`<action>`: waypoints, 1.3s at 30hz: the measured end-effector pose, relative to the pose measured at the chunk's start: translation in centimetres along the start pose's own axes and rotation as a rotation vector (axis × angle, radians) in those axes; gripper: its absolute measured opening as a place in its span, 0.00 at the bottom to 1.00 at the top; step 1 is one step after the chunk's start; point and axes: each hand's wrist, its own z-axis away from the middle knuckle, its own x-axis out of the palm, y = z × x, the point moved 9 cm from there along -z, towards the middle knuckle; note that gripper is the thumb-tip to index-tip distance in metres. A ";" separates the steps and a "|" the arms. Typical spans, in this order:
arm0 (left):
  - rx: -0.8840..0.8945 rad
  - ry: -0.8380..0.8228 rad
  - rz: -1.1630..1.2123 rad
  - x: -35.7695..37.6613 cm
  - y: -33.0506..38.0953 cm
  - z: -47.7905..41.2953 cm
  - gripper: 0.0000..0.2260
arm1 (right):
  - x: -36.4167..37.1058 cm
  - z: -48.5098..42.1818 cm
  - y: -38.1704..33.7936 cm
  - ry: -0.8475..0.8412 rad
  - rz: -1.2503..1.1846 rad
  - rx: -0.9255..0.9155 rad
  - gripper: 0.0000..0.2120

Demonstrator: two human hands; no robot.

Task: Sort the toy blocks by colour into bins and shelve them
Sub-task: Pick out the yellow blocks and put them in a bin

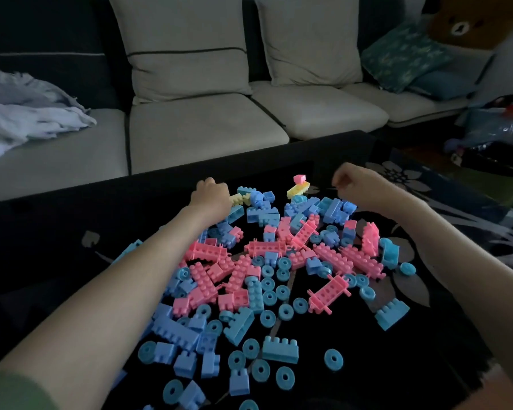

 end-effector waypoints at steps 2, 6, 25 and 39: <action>-0.002 -0.033 0.081 0.2 0.1 -0.1 0.10 | 1.6 -1.3 -1.8 -0.040 -0.003 -0.063 0.16; 0.007 -0.098 0.206 0.2 0.3 0.3 0.09 | 5.4 -3.8 -3.5 -0.140 0.192 -0.129 0.27; 0.201 -0.061 0.421 0.2 3.2 -1.8 0.14 | 4.2 -2.3 -5.8 -0.100 0.093 -0.247 0.11; 0.227 -0.079 0.301 0.2 5.5 -0.6 0.05 | 5.1 -0.3 -5.6 -0.209 0.053 -0.179 0.14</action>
